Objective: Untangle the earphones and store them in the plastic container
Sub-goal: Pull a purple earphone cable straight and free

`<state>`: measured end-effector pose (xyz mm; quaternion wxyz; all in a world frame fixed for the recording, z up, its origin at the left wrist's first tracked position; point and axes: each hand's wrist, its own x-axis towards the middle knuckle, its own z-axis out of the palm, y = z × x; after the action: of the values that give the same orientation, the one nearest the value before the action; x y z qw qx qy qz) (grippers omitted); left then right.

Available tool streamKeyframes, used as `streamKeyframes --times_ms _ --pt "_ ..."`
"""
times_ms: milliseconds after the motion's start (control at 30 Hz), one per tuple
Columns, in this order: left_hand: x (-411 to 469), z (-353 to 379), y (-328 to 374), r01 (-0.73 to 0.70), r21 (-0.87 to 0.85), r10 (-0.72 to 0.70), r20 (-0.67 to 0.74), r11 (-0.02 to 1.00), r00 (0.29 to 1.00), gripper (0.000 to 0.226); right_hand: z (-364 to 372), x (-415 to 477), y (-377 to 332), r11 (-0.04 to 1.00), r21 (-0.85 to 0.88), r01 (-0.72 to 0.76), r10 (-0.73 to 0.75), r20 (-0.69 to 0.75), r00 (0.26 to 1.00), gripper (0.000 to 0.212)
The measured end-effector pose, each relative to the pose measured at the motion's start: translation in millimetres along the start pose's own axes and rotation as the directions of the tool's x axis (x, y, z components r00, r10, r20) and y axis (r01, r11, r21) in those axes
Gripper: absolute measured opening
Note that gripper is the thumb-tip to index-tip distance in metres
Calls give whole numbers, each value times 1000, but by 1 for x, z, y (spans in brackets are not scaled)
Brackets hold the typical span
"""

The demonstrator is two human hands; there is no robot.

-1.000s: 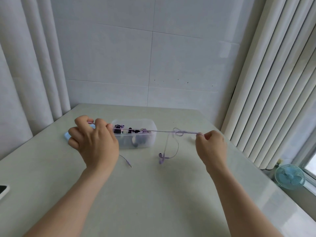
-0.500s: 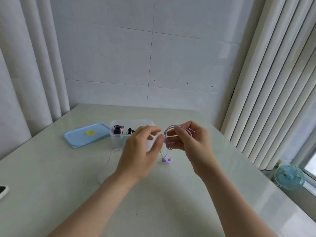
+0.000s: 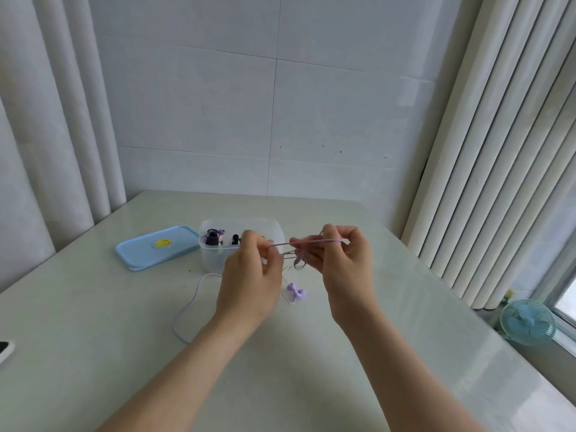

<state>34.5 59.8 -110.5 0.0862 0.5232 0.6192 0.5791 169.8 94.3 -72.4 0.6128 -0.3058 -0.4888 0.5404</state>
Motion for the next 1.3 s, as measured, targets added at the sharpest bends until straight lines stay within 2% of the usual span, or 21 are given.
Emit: streamKeyframes --times_ms 100,200,267,300,367,433,467,500,533,567,600,667,733,800,833,933,1033,1133,1200,1267,1300 --pt "4 -2 0 111 -65 -119 -135 992 984 12 -4 5 6 993 -109 34 -42 -64 997 13" --pt "14 -12 -3 187 -282 -249 -203 941 947 14 -10 10 9 983 -184 23 -40 -89 995 12" --pt "21 -18 -5 236 -473 -350 -169 849 921 14 -14 12 9 968 -246 42 -53 -37 998 9" --pt "24 -21 -5 267 -573 -412 -137 775 901 18 -16 12 10 948 -307 85 -85 13 996 18" --pt "30 -26 -6 302 -733 -505 -66 609 861 24 -20 13 11 835 -496 239 -186 154 970 34" --pt "34 -30 -8 300 -802 -541 -35 517 840 15 -24 13 13 622 -684 381 -255 283 925 37" --pt "35 -32 -9 291 -791 -537 -57 539 842 9 -28 15 15 505 -751 426 -273 329 904 34" --pt "36 -35 -9 272 -739 -516 -117 616 849 9 -30 18 17 403 -792 459 -286 367 885 29" --pt "35 -39 -8 242 -632 -464 -210 736 861 9 -33 21 19 312 -829 464 -302 376 876 19" --pt "34 -42 -8 189 -490 -369 -302 851 879 8 -36 24 22 269 -859 435 -318 347 882 10" --pt "32 -46 -8 117 -324 -240 -371 939 897 9 -39 25 23 283 -884 373 -329 276 903 15" --pt "31 -52 -16 -20 57 42 -424 998 905 14 -40 27 19 466 -854 231 -310 87 947 40" --pt "31 -54 -23 -68 427 247 -379 902 892 24 -36 26 11 699 -701 144 -264 -66 962 46" --pt "29 -55 -27 -89 619 342 -303 780 890 28 -33 24 3 893 -447 48 -121 -135 984 48" --pt "27 -54 -26 -100 670 358 -259 736 897 28 -32 24 0 949 -314 -19 -23 -129 991 50" --pt "26 -53 -29 -142 757 387 -156 638 909 30 -30 25 -2 961 7 -275 275 -86 958 55" --pt "27 -49 -30 -144 816 324 -57 560 944 54 -30 26 1 898 190 -396 414 -60 908 57" --pt "26 -48 -30 -141 823 277 -21 551 961 62 -29 21 -5 917 76 -391 394 -29 919 59" --pt "27 -48 -32 -115 801 242 -38 588 970 57 -30 20 -9 956 -170 -239 229 -76 970 66" --pt "30 -49 -39 -71 655 206 -132 752 970 50 -32 18 -12 906 -418 -63 14 -119 993 64" --pt "33 -49 -43 -11 504 126 -194 864 973 49 -33 17 -12 878 -478 -11 -52 -119 992 63"
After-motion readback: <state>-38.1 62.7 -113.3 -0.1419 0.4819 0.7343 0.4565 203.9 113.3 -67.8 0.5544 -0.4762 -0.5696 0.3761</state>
